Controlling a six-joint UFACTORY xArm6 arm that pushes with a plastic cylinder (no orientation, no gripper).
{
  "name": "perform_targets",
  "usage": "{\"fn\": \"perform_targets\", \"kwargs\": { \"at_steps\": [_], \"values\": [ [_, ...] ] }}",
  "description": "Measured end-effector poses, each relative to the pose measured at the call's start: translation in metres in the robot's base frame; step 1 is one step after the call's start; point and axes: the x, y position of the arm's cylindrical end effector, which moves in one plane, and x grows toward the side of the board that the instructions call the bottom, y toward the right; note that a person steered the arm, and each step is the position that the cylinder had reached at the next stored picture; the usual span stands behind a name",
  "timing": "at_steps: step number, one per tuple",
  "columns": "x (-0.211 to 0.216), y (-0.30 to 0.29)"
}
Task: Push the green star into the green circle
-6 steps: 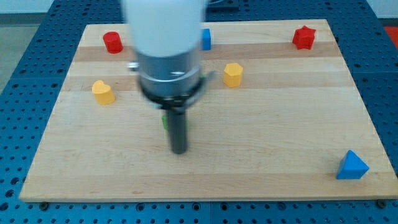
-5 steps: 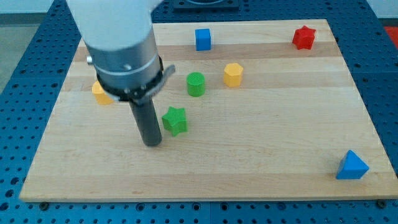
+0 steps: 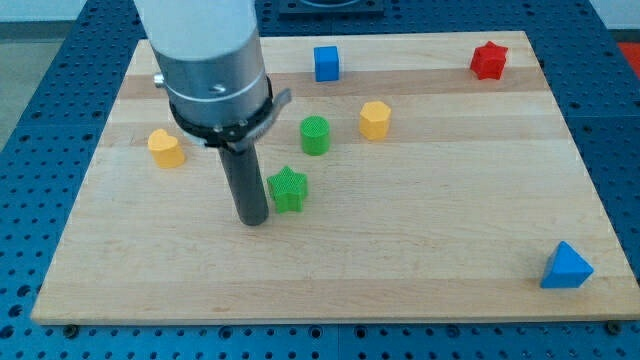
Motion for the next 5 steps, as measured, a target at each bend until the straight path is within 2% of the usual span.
{"fn": "perform_targets", "kwargs": {
  "at_steps": [1, 2, 3, 4, 5],
  "values": [
    [-0.003, 0.033],
    [-0.011, 0.033],
    [-0.056, 0.033],
    [-0.081, 0.033],
    [-0.079, 0.032]
  ]
}}
